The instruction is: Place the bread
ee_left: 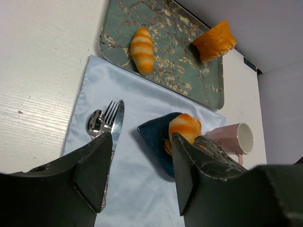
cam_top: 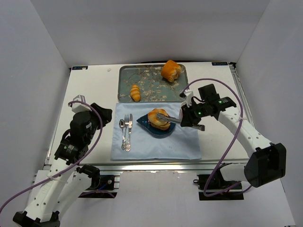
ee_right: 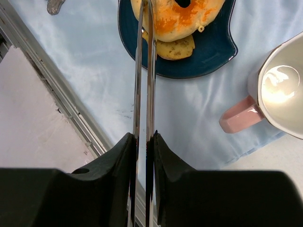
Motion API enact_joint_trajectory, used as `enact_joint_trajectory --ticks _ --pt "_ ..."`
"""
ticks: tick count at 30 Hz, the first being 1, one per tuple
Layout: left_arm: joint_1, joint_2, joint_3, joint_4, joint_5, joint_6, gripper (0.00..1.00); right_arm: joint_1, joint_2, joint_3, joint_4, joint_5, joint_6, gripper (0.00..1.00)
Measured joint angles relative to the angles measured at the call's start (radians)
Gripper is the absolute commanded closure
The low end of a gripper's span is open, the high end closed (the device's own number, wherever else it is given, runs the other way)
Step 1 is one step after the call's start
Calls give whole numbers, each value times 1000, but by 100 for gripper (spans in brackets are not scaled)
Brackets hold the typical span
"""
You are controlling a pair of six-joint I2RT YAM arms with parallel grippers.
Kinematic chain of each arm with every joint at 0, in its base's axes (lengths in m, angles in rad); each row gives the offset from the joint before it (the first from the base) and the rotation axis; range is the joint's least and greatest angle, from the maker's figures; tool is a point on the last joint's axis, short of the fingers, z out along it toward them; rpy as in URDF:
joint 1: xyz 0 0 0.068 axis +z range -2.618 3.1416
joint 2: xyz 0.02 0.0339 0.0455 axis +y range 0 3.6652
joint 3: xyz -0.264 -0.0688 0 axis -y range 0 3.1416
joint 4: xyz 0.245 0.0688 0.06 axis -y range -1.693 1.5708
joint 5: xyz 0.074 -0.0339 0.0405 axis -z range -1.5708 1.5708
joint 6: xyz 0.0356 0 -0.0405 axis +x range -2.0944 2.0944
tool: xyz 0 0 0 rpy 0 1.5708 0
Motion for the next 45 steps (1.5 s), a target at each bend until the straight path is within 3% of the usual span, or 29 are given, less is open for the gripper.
enact_joint_trajectory --ticks 4,13,33,38,39,40,42,43,44,45 --pt "0 -10 0 0 0 0 37 0 16 0 -2 -2 -6 79" --pt "0 -11 0 0 0 0 37 0 17 3 -2 -2 -6 65" --pt "0 -10 0 0 0 0 37 1 7 68 8 -2 -6 57" --pt "0 -11 0 0 0 0 38 1 6 82 16 0 -6 69" --pt "0 -12 0 0 0 0 38 1 6 91 18 6 -3 80" --pt "0 -13 0 0 0 -1 40 0 5 101 22 11 -5 84" --pt "0 -14 0 0 0 -5 50 -12 5 132 30 23 3 99" --pt "0 -14 0 1 0 -6 57 -24 2 149 40 30 8 100" --pt "0 -14 0 2 1 -7 67 -40 0 162 51 37 13 100" --pt "0 -14 0 3 2 -8 86 -62 -2 175 68 45 21 100"
